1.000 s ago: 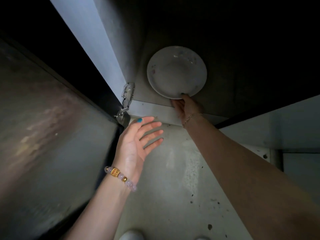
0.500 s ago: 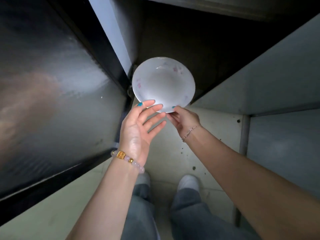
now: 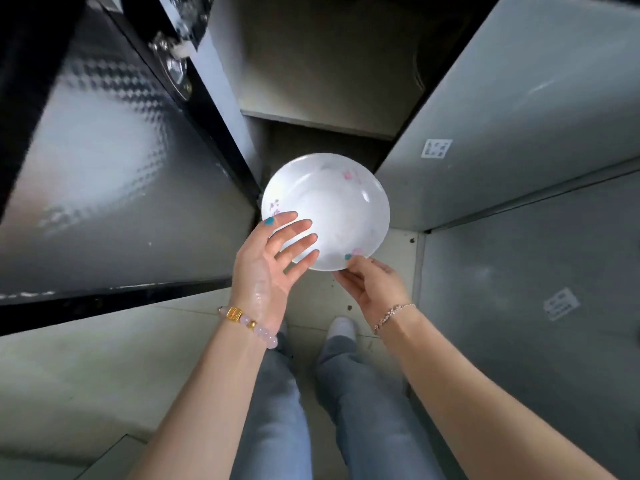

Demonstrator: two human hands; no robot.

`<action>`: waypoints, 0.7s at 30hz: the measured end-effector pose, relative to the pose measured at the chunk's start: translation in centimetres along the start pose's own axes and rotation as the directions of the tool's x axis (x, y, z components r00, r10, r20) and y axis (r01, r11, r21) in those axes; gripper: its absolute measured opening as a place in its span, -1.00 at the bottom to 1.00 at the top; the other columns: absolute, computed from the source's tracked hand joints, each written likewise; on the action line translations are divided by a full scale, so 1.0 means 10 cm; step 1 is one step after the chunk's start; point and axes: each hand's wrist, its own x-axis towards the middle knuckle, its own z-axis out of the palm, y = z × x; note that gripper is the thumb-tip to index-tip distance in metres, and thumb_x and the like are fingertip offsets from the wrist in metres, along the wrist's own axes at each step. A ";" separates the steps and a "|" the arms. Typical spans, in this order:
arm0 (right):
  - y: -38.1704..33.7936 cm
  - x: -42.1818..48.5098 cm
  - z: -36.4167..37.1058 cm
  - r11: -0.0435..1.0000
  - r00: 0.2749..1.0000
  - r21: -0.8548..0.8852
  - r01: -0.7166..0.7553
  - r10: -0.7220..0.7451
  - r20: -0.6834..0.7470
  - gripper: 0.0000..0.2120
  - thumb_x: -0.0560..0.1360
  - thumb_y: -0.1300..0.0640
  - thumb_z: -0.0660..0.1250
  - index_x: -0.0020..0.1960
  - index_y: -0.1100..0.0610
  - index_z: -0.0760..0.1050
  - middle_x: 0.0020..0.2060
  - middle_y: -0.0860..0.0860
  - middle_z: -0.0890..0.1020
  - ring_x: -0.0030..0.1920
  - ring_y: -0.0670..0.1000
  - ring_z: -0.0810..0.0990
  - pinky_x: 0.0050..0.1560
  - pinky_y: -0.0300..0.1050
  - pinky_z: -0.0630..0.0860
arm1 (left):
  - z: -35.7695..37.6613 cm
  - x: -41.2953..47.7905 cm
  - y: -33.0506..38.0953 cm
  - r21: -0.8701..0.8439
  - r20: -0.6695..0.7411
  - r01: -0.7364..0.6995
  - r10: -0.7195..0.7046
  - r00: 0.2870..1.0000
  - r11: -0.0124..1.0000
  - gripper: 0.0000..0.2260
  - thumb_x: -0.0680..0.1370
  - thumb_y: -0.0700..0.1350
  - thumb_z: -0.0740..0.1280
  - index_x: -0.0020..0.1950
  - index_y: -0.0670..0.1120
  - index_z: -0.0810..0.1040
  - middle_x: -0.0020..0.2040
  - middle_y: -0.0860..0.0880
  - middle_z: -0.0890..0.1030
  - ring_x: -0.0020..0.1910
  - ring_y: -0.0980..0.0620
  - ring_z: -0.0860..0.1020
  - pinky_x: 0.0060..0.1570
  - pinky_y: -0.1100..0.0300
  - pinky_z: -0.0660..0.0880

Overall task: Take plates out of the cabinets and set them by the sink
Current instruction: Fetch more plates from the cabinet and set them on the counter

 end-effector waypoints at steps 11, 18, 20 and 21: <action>-0.47 -1.68 -0.09 0.995 0.997 0.102 -0.006 0.014 -0.074 -0.84 0.49 0.38 0.29 -0.26 0.27 0.48 -0.46 0.12 0.59 -0.40 0.00 0.62 -0.35 -0.25 0.60 | 0.52 -1.27 0.80 0.024 0.065 0.008 -0.009 0.998 1.000 -0.78 0.60 -0.07 0.15 0.00 -0.10 0.57 -0.15 0.03 0.69 -0.14 0.06 0.66 -0.01 0.11 0.57; -0.81 -2.35 -0.13 0.996 0.998 0.069 0.050 -0.048 -0.037 -0.88 0.48 0.36 0.30 -0.23 0.28 0.46 -0.53 0.08 0.51 -0.51 -0.07 0.59 -0.21 -0.21 0.64 | 0.78 -1.77 1.30 0.111 0.129 -0.049 0.035 0.991 0.993 -0.77 0.61 -0.06 0.15 -0.02 -0.08 0.58 -0.11 0.00 0.68 -0.06 0.01 0.64 -0.01 0.09 0.56; -0.93 -2.51 -0.11 0.992 0.995 0.073 0.104 -0.102 -0.021 -0.87 0.48 0.36 0.29 -0.23 0.25 0.41 -0.48 0.08 0.41 -0.53 -0.07 0.55 -0.19 -0.21 0.64 | 0.84 -1.86 1.46 0.126 0.174 -0.078 0.055 0.983 0.989 -0.77 0.60 -0.07 0.15 -0.02 -0.09 0.58 -0.10 -0.01 0.68 -0.07 0.01 0.64 0.00 0.08 0.56; -0.98 -2.58 -0.09 0.989 0.991 0.073 0.131 -0.130 -0.020 -0.86 0.48 0.36 0.28 -0.22 0.22 0.39 -0.48 0.06 0.38 -0.54 -0.08 0.53 -0.16 -0.20 0.64 | 0.87 -1.89 1.54 0.129 0.200 -0.093 0.066 0.978 0.987 -0.77 0.60 -0.07 0.15 -0.01 -0.09 0.58 -0.10 -0.02 0.67 -0.08 0.01 0.64 0.01 0.07 0.55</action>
